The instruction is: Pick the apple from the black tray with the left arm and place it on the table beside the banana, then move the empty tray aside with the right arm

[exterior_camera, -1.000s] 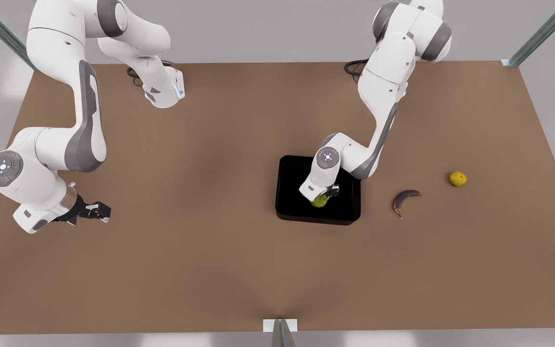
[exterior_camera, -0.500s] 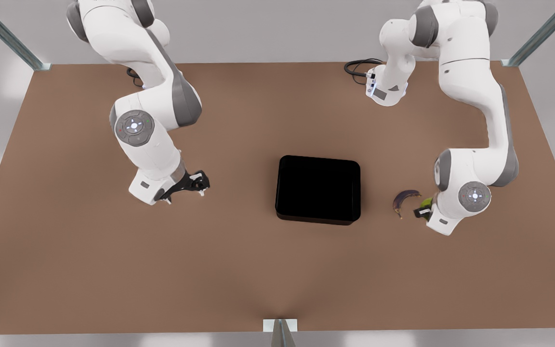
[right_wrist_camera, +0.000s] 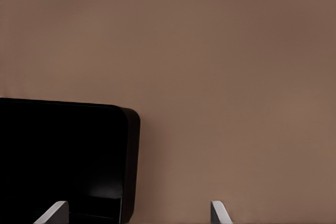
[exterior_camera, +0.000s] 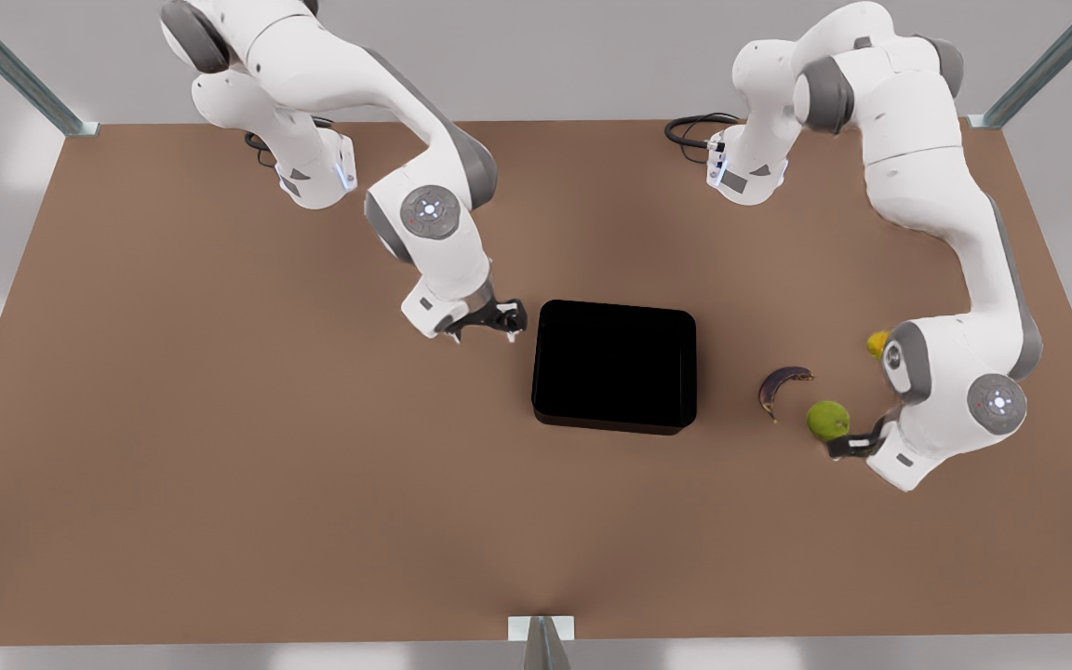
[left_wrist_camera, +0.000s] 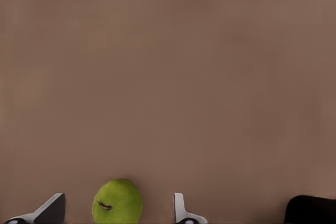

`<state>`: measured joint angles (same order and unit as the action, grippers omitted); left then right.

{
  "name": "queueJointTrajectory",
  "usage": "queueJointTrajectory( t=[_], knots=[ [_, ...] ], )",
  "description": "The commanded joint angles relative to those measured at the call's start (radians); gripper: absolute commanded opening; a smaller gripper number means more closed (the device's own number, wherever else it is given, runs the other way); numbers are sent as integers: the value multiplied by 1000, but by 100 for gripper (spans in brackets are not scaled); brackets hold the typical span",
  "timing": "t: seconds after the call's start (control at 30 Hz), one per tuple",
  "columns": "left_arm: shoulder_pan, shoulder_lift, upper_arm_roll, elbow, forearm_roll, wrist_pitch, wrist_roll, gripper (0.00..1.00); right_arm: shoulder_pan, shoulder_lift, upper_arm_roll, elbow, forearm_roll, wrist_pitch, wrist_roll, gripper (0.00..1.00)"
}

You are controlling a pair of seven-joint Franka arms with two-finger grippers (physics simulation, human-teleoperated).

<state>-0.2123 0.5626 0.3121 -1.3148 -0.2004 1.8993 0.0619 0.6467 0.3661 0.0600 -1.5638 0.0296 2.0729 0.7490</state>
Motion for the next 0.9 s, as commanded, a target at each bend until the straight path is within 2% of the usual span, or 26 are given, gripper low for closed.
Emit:
queueJointTrajectory(
  t=[0.0,0.03,0.1,0.23,0.3,0.33,0.4,0.87],
  knots=[
    [-22,-91,2,91,-88,-408,-47,100,10,23,9,-2,0,176,530,100],
    [-54,-176,4,2,-60,-401,-7,100,10,34,9,-2,-2,177,524,100],
    [-131,-429,2,-472,41,66,-39,100,10,47,9,-67,-2,308,524,100],
    [-42,-343,15,-322,-66,35,-128,100,31,99,9,-67,-3,339,501,100],
    [212,-348,-266,-215,36,-164,-119,100,48,120,9,-67,-3,339,495,100],
    [206,-381,-271,-227,81,-181,-36,100,60,131,9,-67,-3,339,495,100],
    [173,-460,-281,-363,85,-89,-95,100,71,151,9,-67,-5,354,494,100],
    [157,-432,-277,-334,128,-92,-96,100,120,297,7,-58,-65,469,512,99]
  ],
)
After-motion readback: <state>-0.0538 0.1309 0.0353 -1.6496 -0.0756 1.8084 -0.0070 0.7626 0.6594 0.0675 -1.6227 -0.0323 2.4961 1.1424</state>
